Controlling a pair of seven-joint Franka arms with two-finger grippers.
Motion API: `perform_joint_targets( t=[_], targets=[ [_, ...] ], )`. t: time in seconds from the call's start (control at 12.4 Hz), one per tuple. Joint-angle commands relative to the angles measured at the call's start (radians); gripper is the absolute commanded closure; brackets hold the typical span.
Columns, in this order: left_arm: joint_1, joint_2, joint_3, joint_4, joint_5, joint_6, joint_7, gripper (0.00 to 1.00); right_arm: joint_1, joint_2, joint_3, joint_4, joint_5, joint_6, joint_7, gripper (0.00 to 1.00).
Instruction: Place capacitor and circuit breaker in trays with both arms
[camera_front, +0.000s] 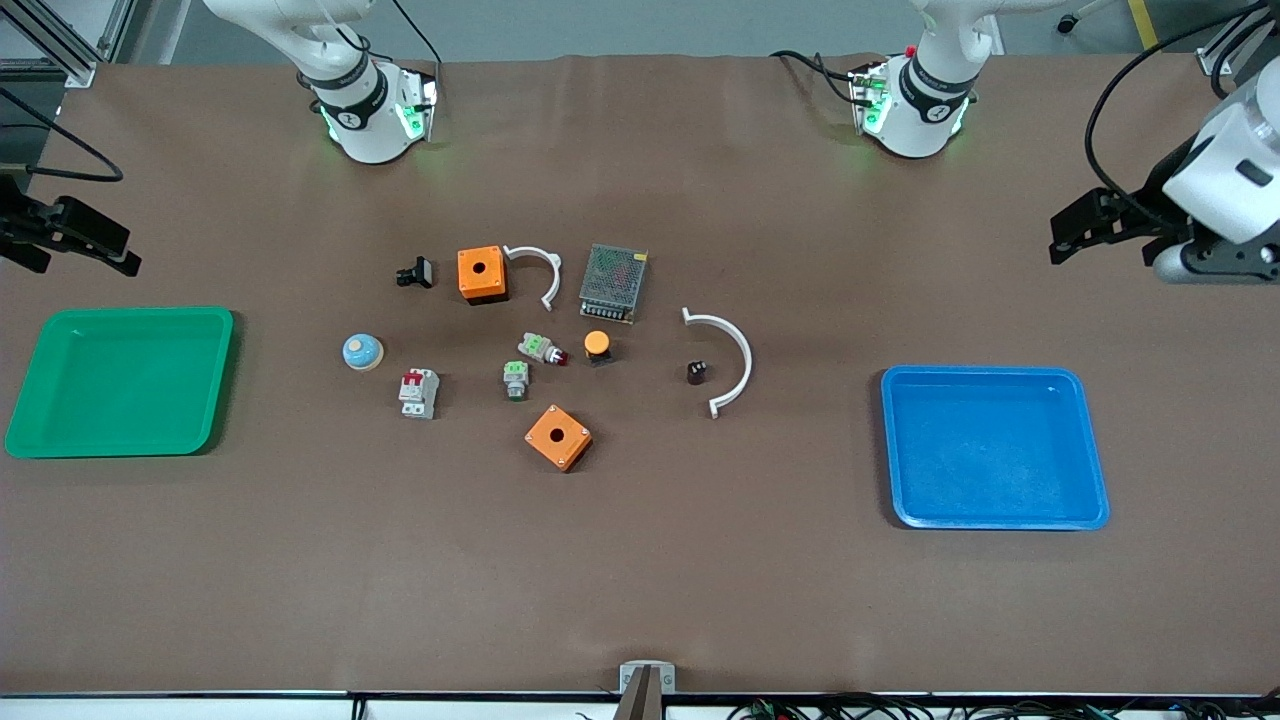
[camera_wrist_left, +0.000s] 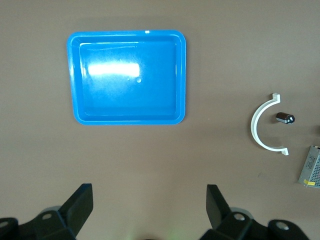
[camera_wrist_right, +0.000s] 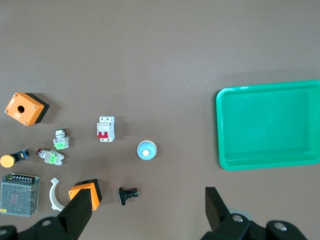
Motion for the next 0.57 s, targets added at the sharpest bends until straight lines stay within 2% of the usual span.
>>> perform_joint_targets(
  t=[0.0, 0.24, 0.49],
  targets=[
    [-0.008, 0.077, -0.035, 0.035, -0.011, -0.007, -0.01, 0.0, -0.012, 0.036, 0.014, 0.03, 0.001, -0.011, -0.003, 0.0],
    [-0.053, 0.175, -0.058, 0.026, -0.015, 0.071, -0.064, 0.0, 0.0, 0.081, 0.017, 0.03, 0.006, -0.011, -0.003, 0.0],
    [-0.129, 0.27, -0.059, 0.026, -0.018, 0.167, -0.252, 0.0, 0.029, 0.124, 0.02, 0.03, 0.004, -0.01, -0.003, 0.0]
  ],
)
